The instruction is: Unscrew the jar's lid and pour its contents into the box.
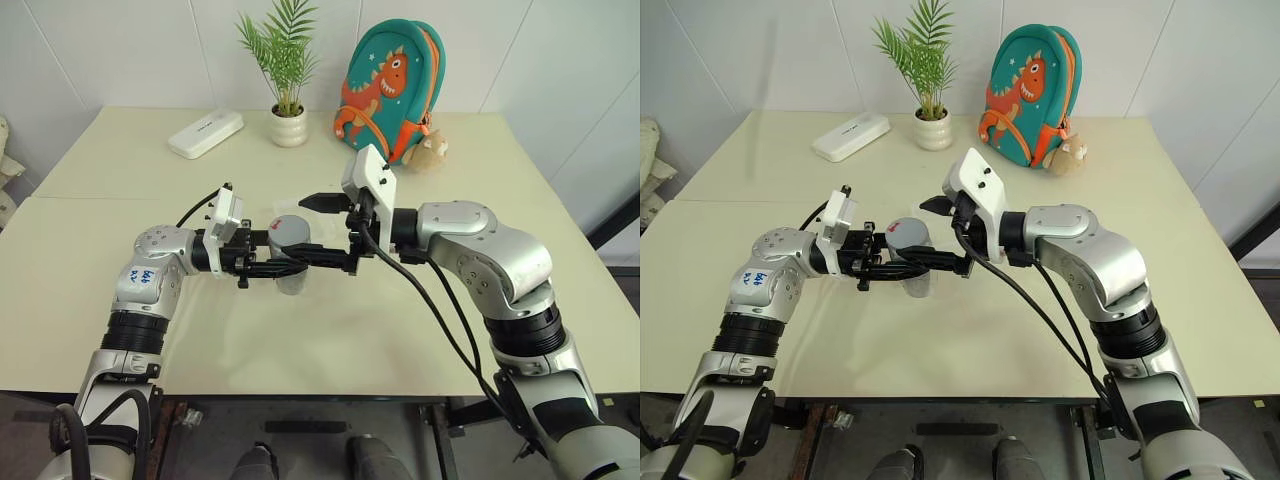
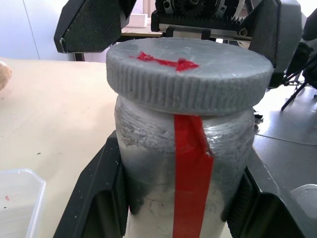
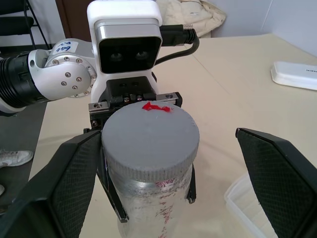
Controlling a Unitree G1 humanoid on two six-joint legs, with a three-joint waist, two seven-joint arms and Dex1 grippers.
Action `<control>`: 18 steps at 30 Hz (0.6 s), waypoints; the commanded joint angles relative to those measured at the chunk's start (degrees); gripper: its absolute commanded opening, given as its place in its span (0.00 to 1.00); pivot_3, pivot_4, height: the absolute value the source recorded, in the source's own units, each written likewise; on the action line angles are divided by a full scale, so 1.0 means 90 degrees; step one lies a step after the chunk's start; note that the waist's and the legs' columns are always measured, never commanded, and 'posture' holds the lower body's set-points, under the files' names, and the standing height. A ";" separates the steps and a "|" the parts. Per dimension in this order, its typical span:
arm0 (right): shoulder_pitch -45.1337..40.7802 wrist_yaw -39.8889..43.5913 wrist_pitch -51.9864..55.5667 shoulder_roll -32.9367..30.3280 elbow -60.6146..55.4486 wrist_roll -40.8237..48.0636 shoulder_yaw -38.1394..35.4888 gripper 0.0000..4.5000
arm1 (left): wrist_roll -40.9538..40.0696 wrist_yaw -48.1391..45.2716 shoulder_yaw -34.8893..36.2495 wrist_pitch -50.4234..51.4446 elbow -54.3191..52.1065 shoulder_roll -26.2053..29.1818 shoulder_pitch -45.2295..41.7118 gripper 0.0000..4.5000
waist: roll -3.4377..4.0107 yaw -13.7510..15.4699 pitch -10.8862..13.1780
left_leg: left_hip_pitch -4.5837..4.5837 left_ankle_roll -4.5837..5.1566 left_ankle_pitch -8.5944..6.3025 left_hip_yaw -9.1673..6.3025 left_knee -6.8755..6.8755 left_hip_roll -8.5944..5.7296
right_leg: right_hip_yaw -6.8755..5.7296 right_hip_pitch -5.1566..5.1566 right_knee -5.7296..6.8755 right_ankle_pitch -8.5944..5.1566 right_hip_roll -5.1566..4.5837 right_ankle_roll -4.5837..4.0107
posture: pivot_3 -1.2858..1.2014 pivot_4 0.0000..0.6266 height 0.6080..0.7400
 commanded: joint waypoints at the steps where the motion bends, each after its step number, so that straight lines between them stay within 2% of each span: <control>1: 0.0006 -0.0115 -0.0024 -0.0172 -0.0165 -0.0026 -0.0325 1.00 | -0.0004 -0.0119 0.0042 -0.0140 -0.0057 0.0025 -0.0115 0.44 | 0.0000 0.0000 0.0000 | 0.0000 0.0000 0.0000 0.0000 0.0000 0.0000 | 0.0000 0.0000 0.0000 0.0000 0.0000 0.0000 | 0.52 0.24 1.00; 18: 0.0290 0.0011 0.0277 -0.0850 -0.0629 0.0234 -0.0550 1.00 | 0.0069 -0.0147 0.0049 -0.0202 0.0076 0.0024 -0.0179 0.44 | 0.0000 0.0012 0.0000 | -0.0001 0.0000 0.0000 0.0000 0.0000 0.0000 | 0.0000 0.0000 -0.0001 0.0000 0.0000 0.0000 | 0.52 0.24 1.00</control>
